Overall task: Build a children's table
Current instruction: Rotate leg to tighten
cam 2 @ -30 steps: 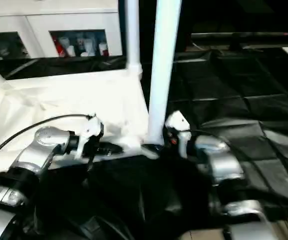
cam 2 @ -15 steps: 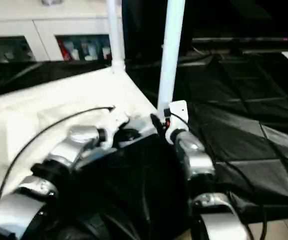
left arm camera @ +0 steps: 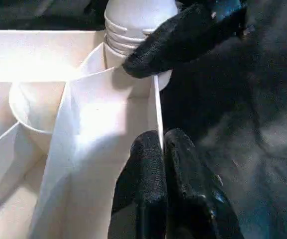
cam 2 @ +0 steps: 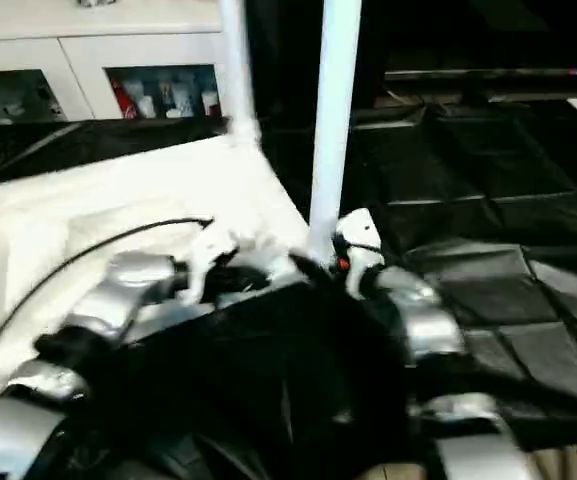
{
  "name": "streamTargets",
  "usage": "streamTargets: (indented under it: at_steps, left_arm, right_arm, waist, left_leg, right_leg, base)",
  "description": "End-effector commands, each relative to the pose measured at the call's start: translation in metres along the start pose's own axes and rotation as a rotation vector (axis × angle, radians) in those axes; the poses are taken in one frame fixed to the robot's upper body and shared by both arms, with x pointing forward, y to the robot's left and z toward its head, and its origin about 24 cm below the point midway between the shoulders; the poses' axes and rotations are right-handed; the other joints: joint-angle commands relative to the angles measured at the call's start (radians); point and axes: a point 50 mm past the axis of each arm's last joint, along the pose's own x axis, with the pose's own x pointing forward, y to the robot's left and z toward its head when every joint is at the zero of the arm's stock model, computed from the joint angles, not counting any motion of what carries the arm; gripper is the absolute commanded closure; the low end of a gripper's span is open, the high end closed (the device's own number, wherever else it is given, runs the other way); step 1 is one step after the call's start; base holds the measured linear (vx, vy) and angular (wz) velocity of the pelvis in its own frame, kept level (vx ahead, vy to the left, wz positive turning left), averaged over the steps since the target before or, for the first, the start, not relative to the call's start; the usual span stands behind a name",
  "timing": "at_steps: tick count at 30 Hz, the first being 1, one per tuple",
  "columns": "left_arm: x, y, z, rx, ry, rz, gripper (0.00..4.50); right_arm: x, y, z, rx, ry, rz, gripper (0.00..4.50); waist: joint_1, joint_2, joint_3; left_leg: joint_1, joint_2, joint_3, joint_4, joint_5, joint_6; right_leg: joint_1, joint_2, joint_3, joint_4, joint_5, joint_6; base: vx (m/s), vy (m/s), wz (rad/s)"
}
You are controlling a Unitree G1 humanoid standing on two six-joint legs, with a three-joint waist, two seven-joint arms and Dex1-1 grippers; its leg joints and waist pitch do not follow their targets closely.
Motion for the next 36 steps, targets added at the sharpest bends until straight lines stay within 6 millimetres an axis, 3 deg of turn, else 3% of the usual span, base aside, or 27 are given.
streamTargets:
  at_steps: [1, 4, 5, 7, 8, 11, 16, 20, 22, 23, 24, 25, 26, 28, 30, 31, 33, 36]
  left_arm:
    - [-0.001, -0.01, -0.008, -0.007, 0.002, -0.099, 4.5]
    - [-0.009, -0.011, -0.01, -0.007, 0.013, -0.132, 4.5]
    - [-0.013, -0.011, -0.01, -0.01, 0.013, -0.144, 4.5]
    - [-0.016, -0.011, -0.01, -0.012, 0.011, -0.153, 4.5]
    - [-0.017, -0.011, -0.01, -0.011, 0.012, -0.157, 4.5]
    - [-0.018, -0.013, -0.011, -0.011, 0.01, -0.165, 4.5]
    - [-0.017, -0.014, -0.01, -0.012, 0.005, -0.17, 4.5]
    - [-0.012, -0.012, -0.009, -0.012, 0.002, -0.133, 4.5]
    - [-0.003, -0.003, -0.008, -0.023, 0.011, -0.006, 4.5]
    - [-0.001, -0.002, -0.008, -0.027, 0.01, 0.016, 4.5]
    - [0.003, 0.0, -0.007, -0.037, 0.008, 0.06, 4.5]
    - [0.013, 0.005, -0.003, -0.049, 0.005, 0.148, 4.5]
    - [0.019, 0.006, -0.001, -0.058, 0.004, 0.181, 4.5]
    - [0.024, 0.007, 0.001, -0.07, 0.0, 0.208, 4.5]
    - [0.038, 0.005, 0.007, -0.092, -0.007, 0.25, 4.5]
    - [0.039, 0.005, 0.007, -0.093, -0.007, 0.252, 4.5]
    - [0.05, 0.002, 0.012, -0.096, -0.019, 0.264, 4.5]
    - [0.064, -0.004, 0.021, -0.089, -0.045, 0.238, 4.5]
  right_arm:
    - [-0.005, 0.007, -0.005, 0.023, 0.037, 0.126, 0.72]
    - [-0.012, 0.006, -0.004, 0.023, 0.055, 0.186, 0.72]
    - [-0.015, 0.006, -0.004, 0.024, 0.06, 0.211, 0.72]
    - [-0.017, 0.006, -0.004, 0.025, 0.062, 0.224, 0.72]
    - [-0.017, 0.007, -0.004, 0.027, 0.063, 0.233, 0.72]
    - [-0.017, 0.009, -0.005, 0.047, 0.051, 0.254, 1.07]
    - [-0.015, 0.013, -0.007, 0.053, 0.037, 0.252, 1.47]
    - [-0.011, 0.012, -0.013, 0.07, 0.026, 0.177, 1.72]
    - [-0.003, 0.007, -0.022, 0.096, 0.038, -0.016, 1.75]
    - [-0.001, 0.006, -0.023, 0.105, 0.04, -0.053, 1.75]
    - [0.001, 0.004, -0.027, 0.132, 0.043, -0.126, 1.76]
    - [0.007, 0.001, -0.033, 0.191, 0.047, -0.266, 1.76]
    - [0.01, 0.001, -0.036, 0.216, 0.055, -0.33, 1.76]
    - [0.012, 0.0, -0.038, 0.243, 0.057, -0.388, 1.76]
    - [0.021, 0.004, -0.042, 0.333, 0.06, -0.492, 1.77]
    - [0.022, 0.005, -0.042, 0.335, 0.06, -0.495, 1.77]
    - [0.032, 0.013, -0.043, 0.342, 0.069, -0.518, 1.77]
    - [0.055, 0.033, -0.037, 0.326, 0.049, -0.465, 1.77]
  waist:
    - [0.006, -0.019, -0.066]
    - [0.009, -0.019, -0.065]
    - [0.01, -0.026, -0.067]
    - [0.01, -0.021, -0.066]
    - [0.008, -0.029, -0.067]
    - [0.01, -0.027, -0.069]
    - [0.012, -0.028, -0.074]
    - [0.009, -0.023, -0.072]
    - [0.004, -0.018, -0.068]
    - [-0.001, -0.019, -0.064]
    - [-0.001, -0.019, -0.064]
    - [-0.009, -0.019, -0.06]
    - [-0.008, -0.015, -0.057]
    - [-0.01, -0.018, -0.054]
    - [-0.012, -0.011, -0.052]
    - [-0.013, -0.013, -0.051]
    - [-0.012, -0.012, -0.05]
    - [-0.014, -0.011, -0.052]
  left_leg:
    - [0.008, 0.07, -0.029, -0.049, -0.138, 0.139]
    - [0.009, 0.074, -0.029, -0.05, -0.153, 0.132]
    - [0.01, 0.074, -0.028, -0.05, -0.157, 0.126]
    - [0.009, 0.074, -0.029, -0.051, -0.163, 0.116]
    - [0.01, 0.073, -0.028, -0.051, -0.165, 0.111]
    - [0.01, 0.073, -0.029, -0.049, -0.15, 0.106]
    - [0.007, 0.069, -0.027, -0.042, -0.103, 0.128]
    - [0.008, 0.07, -0.029, -0.043, -0.119, 0.117]
    - [0.009, 0.069, -0.029, -0.045, -0.15, 0.099]
    - [0.015, 0.068, -0.03, -0.049, -0.189, 0.074]
    - [0.015, 0.068, -0.03, -0.049, -0.189, 0.074]
    - [0.015, 0.065, -0.034, -0.054, -0.23, 0.033]
    - [0.026, 0.065, -0.035, -0.057, -0.27, 0.015]
    - [0.024, 0.064, -0.038, -0.061, -0.301, 0.008]
    - [0.03, 0.066, -0.042, -0.066, -0.339, -0.004]
    - [0.031, 0.065, -0.042, -0.067, -0.35, -0.006]
    - [0.037, 0.065, -0.043, -0.07, -0.377, -0.011]
    - [0.034, 0.063, -0.045, -0.074, -0.383, -0.011]
  right_leg:
    - [0.051, -0.075, 0.047, -0.058, -0.081, -0.267]
    - [0.048, -0.075, 0.047, -0.058, -0.108, -0.275]
    - [0.048, -0.076, 0.048, -0.058, -0.116, -0.274]
    - [0.047, -0.076, 0.047, -0.057, -0.13, -0.275]
    - [0.047, -0.076, 0.047, -0.058, -0.133, -0.274]
    - [0.049, -0.078, 0.048, -0.055, -0.119, -0.276]
    - [0.052, -0.076, 0.046, -0.046, -0.045, -0.285]
    - [0.05, -0.075, 0.045, -0.049, -0.067, -0.286]
    - [0.045, -0.074, 0.046, -0.053, -0.108, -0.281]
    - [0.041, -0.075, 0.048, -0.064, -0.164, -0.271]
    - [0.041, -0.075, 0.048, -0.064, -0.164, -0.271]
    - [0.043, -0.078, 0.048, -0.073, -0.264, -0.246]
    - [0.036, -0.079, 0.049, -0.084, -0.33, -0.226]
    - [0.039, -0.079, 0.05, -0.09, -0.381, -0.201]
    - [0.033, -0.08, 0.051, -0.096, -0.42, -0.182]
    - [0.032, -0.079, 0.051, -0.098, -0.428, -0.178]
    - [0.031, -0.08, 0.051, -0.104, -0.44, -0.169]
    - [0.033, -0.081, 0.052, -0.105, -0.439, -0.159]
  base:
    - [0.0, 0.0, 0.0]
    - [0.0, 0.0, 0.0]
    - [0.0, 0.0, 0.0]
    - [0.0, 0.0, 0.0]
    - [0.0, 0.0, 0.0]
    - [0.0, 0.0, 0.0]
    - [0.0, 0.0, 0.0]
    - [0.0, 0.0, 0.0]
    - [0.0, 0.0, 0.0]
    - [0.0, 0.0, 0.0]
    - [0.0, 0.0, 0.0]
    - [0.0, 0.0, 0.0]
    - [-0.05, 0.012, 0.01]
    - [0.0, 0.0, 0.0]
    - [0.0, 0.0, 0.0]
    - [0.0, 0.0, 0.0]
    - [0.0, 0.0, 0.0]
    - [0.0, 0.0, 0.0]
